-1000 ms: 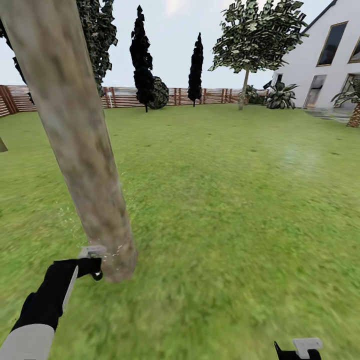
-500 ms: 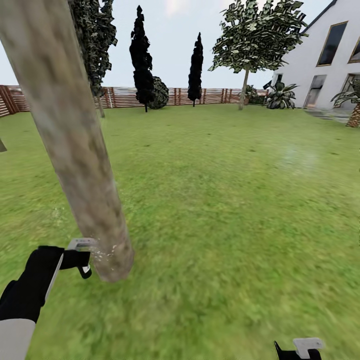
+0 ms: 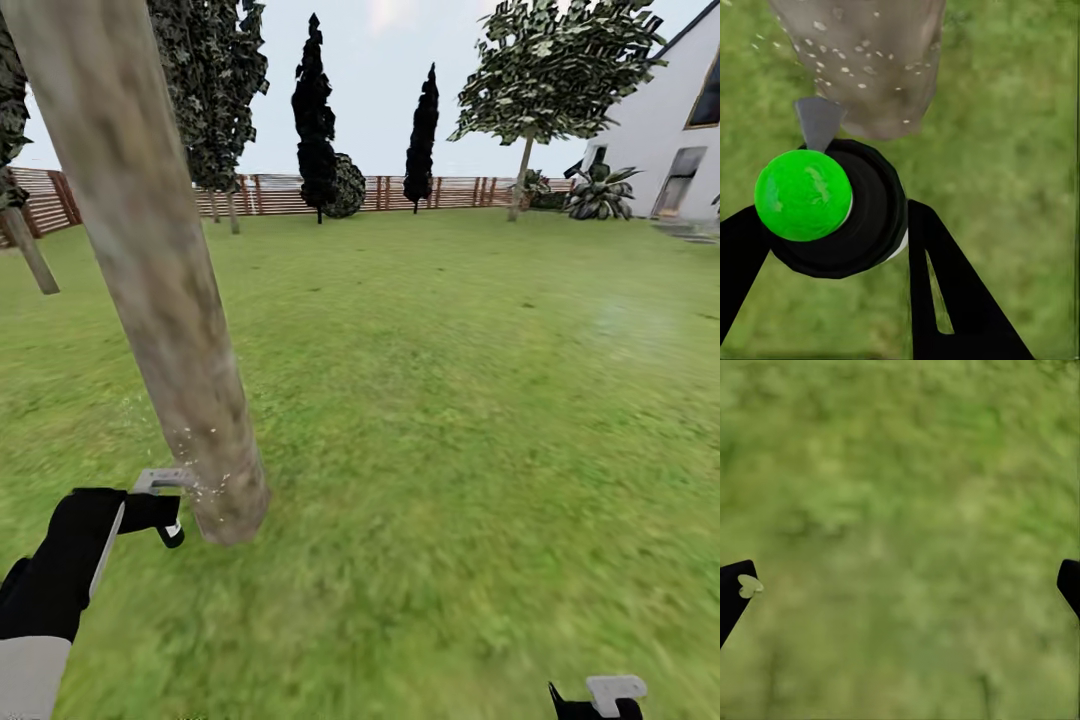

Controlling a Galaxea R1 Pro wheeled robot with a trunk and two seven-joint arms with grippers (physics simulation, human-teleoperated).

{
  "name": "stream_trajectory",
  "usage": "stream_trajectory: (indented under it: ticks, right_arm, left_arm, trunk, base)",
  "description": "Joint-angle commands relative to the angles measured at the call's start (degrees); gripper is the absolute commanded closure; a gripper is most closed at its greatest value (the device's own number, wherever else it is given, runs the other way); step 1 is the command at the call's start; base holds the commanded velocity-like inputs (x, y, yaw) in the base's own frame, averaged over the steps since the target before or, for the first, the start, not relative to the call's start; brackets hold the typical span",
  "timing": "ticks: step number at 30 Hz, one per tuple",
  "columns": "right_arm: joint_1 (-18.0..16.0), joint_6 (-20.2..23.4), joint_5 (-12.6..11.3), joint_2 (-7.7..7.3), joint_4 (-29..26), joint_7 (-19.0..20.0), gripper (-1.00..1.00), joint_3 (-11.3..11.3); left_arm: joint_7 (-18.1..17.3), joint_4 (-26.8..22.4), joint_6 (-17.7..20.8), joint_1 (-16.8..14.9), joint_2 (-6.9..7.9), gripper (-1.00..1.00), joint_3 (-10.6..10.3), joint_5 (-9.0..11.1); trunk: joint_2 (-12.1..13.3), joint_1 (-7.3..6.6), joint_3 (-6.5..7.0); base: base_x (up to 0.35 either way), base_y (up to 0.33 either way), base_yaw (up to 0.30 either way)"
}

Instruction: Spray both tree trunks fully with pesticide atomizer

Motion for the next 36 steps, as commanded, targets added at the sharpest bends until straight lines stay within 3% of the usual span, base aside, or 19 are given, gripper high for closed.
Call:
stream_trajectory:
  ticks: [1, 14, 28, 36]
  right_arm:
    - [0.0, 0.0, 0.0, -0.01, 0.0, 0.0, -1.0, 0.0]
    - [0.0, 0.0, 0.0, 0.03, 0.0, 0.0, -1.0, 0.0]
    - [0.0, 0.0, 0.0, 0.05, 0.0, 0.1, -1.0, 0.0]
    - [0.0, 0.0, 0.0, -0.04, 0.0, 0.1, -1.0, 0.0]
  left_arm:
    - [0.0, 0.0, 0.0, -0.1, -0.18, 1.0, 0.0, -0.2]
    - [0.2, 0.0, 0.0, -0.3, -0.46, 1.0, 0.0, -0.2]
    - [0.6, 0.1, 1.2, 0.3, -0.46, 1.0, -0.1, -0.7]
    - [2.3, 1.0, 0.9, 0.4, -0.3, 1.0, -0.4, -0.7]
  trunk:
    - [0.0, 0.0, 0.0]
    - [0.0, 0.0, 0.0]
    - [0.0, 0.0, 0.0]
    - [0.0, 0.0, 0.0]
  base:
    - [0.171, -0.228, 0.276]
    - [0.129, -0.241, 0.11]
    - [0.119, -0.259, 0.263]
    - [0.176, -0.245, 0.021]
